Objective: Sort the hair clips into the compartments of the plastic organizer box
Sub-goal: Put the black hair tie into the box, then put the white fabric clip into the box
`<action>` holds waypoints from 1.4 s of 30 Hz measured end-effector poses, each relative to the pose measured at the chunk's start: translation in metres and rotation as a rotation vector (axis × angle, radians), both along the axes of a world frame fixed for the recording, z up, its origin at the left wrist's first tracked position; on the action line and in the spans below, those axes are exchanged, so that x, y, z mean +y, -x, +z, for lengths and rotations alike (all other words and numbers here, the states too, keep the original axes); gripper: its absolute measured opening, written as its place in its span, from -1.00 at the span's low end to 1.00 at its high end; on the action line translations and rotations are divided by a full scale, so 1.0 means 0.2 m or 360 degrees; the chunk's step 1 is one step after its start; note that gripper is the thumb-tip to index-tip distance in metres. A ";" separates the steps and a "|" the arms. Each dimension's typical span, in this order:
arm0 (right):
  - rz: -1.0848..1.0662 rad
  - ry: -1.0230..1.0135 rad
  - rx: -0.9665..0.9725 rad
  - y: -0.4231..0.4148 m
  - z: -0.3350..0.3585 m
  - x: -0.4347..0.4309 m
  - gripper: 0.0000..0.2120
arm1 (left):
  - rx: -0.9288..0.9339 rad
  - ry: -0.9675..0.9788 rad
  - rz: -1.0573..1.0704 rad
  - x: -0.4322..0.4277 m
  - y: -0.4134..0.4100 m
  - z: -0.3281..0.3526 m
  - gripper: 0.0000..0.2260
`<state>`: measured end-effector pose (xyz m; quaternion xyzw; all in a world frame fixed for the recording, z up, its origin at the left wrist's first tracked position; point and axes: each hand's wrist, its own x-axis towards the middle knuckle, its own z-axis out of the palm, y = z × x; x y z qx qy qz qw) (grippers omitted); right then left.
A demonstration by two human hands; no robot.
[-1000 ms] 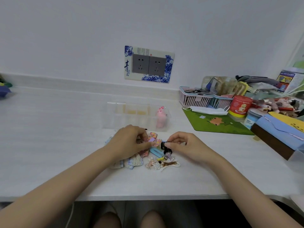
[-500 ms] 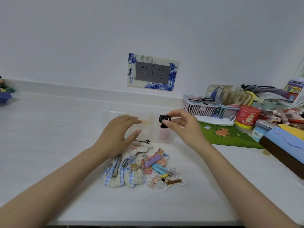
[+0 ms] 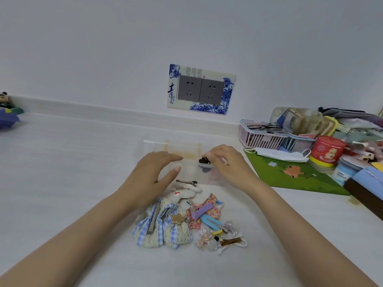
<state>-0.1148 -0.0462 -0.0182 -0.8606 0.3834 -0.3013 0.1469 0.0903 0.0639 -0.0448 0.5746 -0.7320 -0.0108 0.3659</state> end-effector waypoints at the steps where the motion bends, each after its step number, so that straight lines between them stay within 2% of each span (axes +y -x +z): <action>1: 0.0006 -0.0011 0.0004 0.01 0.00 0.00 -0.67 | 0.0013 0.0000 -0.0006 0.00 0.00 0.00 -0.48; 6: 0.0208 0.0036 -0.0379 0.07 0.00 0.10 -0.69 | 0.0141 0.0002 -0.0036 0.04 -0.01 0.02 -0.58; 11: 0.0223 0.0082 0.0049 0.04 -0.02 0.14 -0.46 | 0.0180 -0.0029 -0.0044 0.06 0.00 0.03 -0.60; 13: 0.0190 0.0061 0.0172 0.01 -0.02 0.13 -0.47 | 0.0199 -0.0035 -0.0029 0.06 0.00 0.03 -0.61; 15: 0.0172 0.0030 0.0227 0.00 -0.02 0.11 -0.54 | 0.0212 -0.0058 -0.0020 0.07 0.00 0.04 -0.62; 19: 0.0226 -0.0070 0.0150 0.03 -0.03 0.09 -0.29 | 0.0249 -0.0189 -0.0071 0.07 0.00 0.04 -0.70; 20: 0.0225 -0.0016 0.0094 0.04 -0.02 0.10 -0.29 | 0.0241 -0.0247 -0.0071 0.08 0.00 0.04 -0.71; 22: 0.0213 0.0137 -0.0159 0.05 -0.01 0.14 -0.45 | 0.0166 -0.0367 -0.0038 0.07 0.00 0.03 -0.72; 23: 0.0241 0.0113 -0.0325 0.06 0.00 0.16 -0.54 | 0.0124 -0.0406 -0.0019 0.07 0.00 0.03 -0.73; 25: 0.0326 -0.0168 -0.0501 0.06 0.00 0.21 -0.67 | 0.0089 -0.0429 0.0015 0.07 0.00 0.02 -0.70; 27: 0.0276 -0.0395 -0.0334 0.03 -0.04 0.24 -0.75 | 0.0081 -0.0426 0.0032 0.07 0.00 0.02 -0.64; 30: 0.0192 -0.0423 -0.0018 -0.01 -0.11 0.26 -0.79 | 0.0069 -0.0444 0.0034 0.07 0.02 0.02 -0.64; 38: -0.0093 -0.0243 0.0028 -0.04 -0.16 0.28 -0.73 | -0.0011 -0.0539 0.0168 0.05 0.02 0.00 -0.68; 42: -0.0164 -0.0201 0.0095 -0.04 -0.17 0.25 -0.83 | 0.0020 -0.0540 0.0169 0.05 0.01 0.00 -0.73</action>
